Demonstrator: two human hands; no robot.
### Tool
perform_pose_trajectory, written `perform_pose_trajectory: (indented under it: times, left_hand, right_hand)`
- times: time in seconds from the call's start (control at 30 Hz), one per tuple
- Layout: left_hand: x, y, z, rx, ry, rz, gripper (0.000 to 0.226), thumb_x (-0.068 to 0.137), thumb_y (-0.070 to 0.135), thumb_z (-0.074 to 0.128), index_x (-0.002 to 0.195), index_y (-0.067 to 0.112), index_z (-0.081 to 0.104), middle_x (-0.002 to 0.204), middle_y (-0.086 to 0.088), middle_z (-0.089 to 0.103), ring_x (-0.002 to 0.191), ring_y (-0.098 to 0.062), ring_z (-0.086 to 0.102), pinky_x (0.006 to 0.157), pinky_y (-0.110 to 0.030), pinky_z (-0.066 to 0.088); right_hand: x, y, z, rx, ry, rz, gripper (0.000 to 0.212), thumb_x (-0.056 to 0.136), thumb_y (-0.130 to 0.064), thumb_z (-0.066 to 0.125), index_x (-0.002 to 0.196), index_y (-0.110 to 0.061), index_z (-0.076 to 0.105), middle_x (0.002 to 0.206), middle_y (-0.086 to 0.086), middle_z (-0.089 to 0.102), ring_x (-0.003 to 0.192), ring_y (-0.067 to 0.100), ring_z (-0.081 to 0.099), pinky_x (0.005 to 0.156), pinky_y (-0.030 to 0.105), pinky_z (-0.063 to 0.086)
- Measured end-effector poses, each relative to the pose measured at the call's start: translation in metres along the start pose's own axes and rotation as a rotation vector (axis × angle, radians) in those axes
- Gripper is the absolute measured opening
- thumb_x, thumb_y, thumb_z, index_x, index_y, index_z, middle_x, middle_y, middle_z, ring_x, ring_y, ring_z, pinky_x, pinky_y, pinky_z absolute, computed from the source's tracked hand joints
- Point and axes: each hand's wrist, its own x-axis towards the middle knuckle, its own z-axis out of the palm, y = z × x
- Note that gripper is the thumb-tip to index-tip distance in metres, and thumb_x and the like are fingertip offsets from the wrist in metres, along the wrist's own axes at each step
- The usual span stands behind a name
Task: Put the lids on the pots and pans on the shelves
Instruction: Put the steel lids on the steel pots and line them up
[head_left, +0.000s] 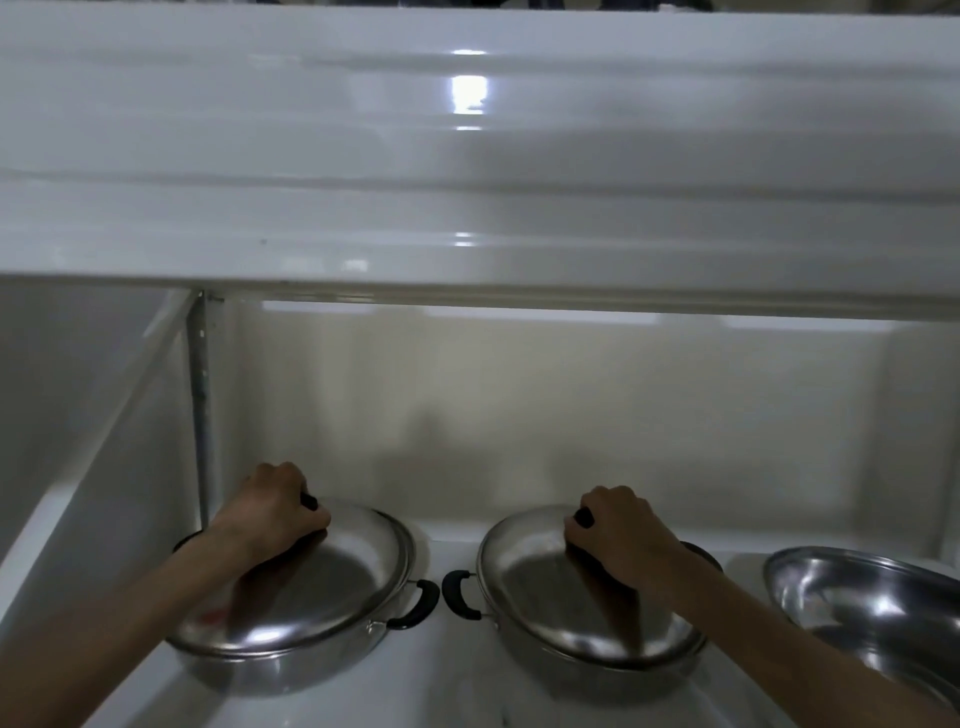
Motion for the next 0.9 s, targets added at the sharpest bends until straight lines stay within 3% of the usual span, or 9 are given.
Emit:
perform_pose_trajectory:
  times: [0.3,0.43,0.5,0.6,0.67,0.73,0.83,0.9]
  left_hand:
    - [-0.003,-0.001,0.003,-0.016,0.031,0.002,0.029,0.066,0.036,0.072,0.074,0.008,0.072,0.08,-0.01,0.07,0.071,-0.024,0.064,0.066,-0.032,0.055]
    - [0.0,-0.004,0.005,-0.018,0.028,-0.005,0.031,0.072,0.037,0.074,0.076,0.007,0.071,0.079,-0.012,0.069,0.069,-0.025,0.061,0.065,-0.031,0.051]
    - [0.0,-0.007,0.006,0.007,0.004,0.019,0.038,0.076,0.045,0.072,0.078,0.007,0.069,0.083,-0.013,0.07,0.075,-0.027,0.063,0.066,-0.032,0.049]
    - [-0.013,0.002,-0.001,0.151,0.075,0.116,0.052,0.08,0.051,0.066,0.1,0.003,0.065,0.103,-0.016,0.064,0.096,-0.032,0.061,0.077,-0.037,0.049]
    - [-0.036,0.018,-0.014,0.273,0.179,0.231,0.053,0.081,0.044,0.066,0.117,0.006,0.061,0.115,-0.015,0.059,0.107,-0.033,0.057,0.079,-0.041,0.051]
    - [-0.069,0.045,-0.027,0.243,0.204,0.332,0.047,0.084,0.04,0.063,0.123,0.013,0.059,0.121,-0.01,0.056,0.11,-0.029,0.056,0.074,-0.041,0.052]
    - [-0.128,0.099,-0.032,0.038,0.102,0.445,0.031,0.09,0.042,0.053,0.11,0.02,0.062,0.111,-0.003,0.06,0.099,-0.024,0.062,0.062,-0.034,0.044]
    - [-0.158,0.135,-0.023,-0.141,-0.024,0.447,0.022,0.091,0.045,0.05,0.089,0.026,0.06,0.093,0.002,0.064,0.088,-0.023,0.063,0.065,-0.033,0.044]
  right_hand:
    - [0.001,0.004,0.004,-0.007,0.024,-0.015,0.039,0.09,-0.042,0.051,0.065,-0.014,0.041,0.071,0.005,0.049,0.067,0.027,0.052,0.06,0.034,0.041]
    - [-0.003,0.002,-0.001,-0.021,-0.006,-0.013,0.038,0.091,-0.052,0.049,0.086,-0.014,0.051,0.093,0.009,0.057,0.083,0.029,0.058,0.071,0.037,0.046]
    - [-0.01,-0.002,-0.006,-0.065,-0.012,0.005,0.051,0.09,-0.061,0.045,0.107,-0.013,0.052,0.106,0.012,0.057,0.097,0.033,0.059,0.08,0.04,0.047]
    - [-0.033,-0.003,-0.023,-0.189,0.059,0.039,0.063,0.092,-0.063,0.036,0.126,-0.011,0.042,0.117,0.015,0.057,0.106,0.035,0.058,0.085,0.042,0.046]
    - [-0.054,0.001,-0.038,-0.187,0.117,0.051,0.056,0.095,-0.055,0.037,0.128,-0.01,0.041,0.118,0.016,0.057,0.107,0.035,0.058,0.086,0.04,0.046]
    - [-0.081,0.011,-0.057,-0.163,0.136,0.092,0.047,0.096,-0.045,0.042,0.126,-0.009,0.046,0.12,0.016,0.058,0.109,0.036,0.057,0.088,0.039,0.046]
    - [-0.129,0.03,-0.093,-0.167,0.166,0.19,0.038,0.094,-0.039,0.044,0.115,-0.01,0.058,0.12,0.017,0.061,0.111,0.035,0.058,0.086,0.037,0.046]
    - [-0.166,0.046,-0.115,-0.184,0.192,0.268,0.032,0.092,-0.036,0.045,0.105,-0.011,0.061,0.116,0.018,0.064,0.106,0.035,0.06,0.077,0.034,0.044]
